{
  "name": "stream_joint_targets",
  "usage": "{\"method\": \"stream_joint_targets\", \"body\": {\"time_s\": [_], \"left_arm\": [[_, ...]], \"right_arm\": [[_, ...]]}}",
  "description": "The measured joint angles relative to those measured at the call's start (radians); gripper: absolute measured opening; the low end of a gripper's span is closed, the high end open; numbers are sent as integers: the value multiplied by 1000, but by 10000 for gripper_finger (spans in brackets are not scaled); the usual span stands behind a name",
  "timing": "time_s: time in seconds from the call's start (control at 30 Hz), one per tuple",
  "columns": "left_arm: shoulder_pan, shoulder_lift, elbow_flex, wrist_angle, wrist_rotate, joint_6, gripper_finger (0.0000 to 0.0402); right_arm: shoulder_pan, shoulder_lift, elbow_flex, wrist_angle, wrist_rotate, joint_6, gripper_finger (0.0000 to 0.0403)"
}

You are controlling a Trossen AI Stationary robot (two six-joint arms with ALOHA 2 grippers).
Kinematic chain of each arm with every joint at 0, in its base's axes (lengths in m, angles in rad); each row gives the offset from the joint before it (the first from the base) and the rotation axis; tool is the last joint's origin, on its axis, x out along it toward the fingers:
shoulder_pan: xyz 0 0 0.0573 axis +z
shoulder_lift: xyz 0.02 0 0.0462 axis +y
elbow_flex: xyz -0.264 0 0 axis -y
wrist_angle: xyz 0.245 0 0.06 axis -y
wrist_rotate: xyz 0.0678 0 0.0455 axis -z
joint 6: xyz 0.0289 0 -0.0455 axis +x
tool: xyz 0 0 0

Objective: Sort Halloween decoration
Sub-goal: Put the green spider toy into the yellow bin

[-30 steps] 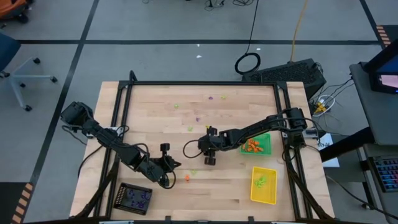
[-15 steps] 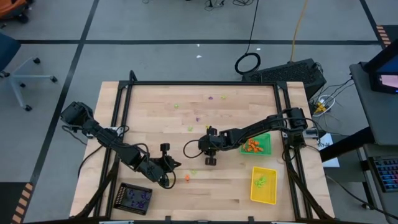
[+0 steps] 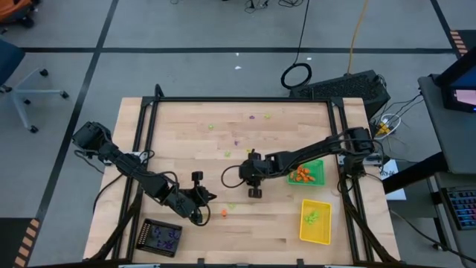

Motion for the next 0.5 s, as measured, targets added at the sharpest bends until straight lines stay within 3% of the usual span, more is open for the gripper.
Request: {"method": "stream_joint_targets", "body": {"time_s": [0.23, 0.5], "left_arm": [[0, 0, 0, 0, 0, 0, 6], [0, 0, 0, 0, 0, 0, 6]], "right_arm": [[9, -81, 0, -31, -150, -30, 59], [67, -256, 1, -182, -161, -52, 59]]}}
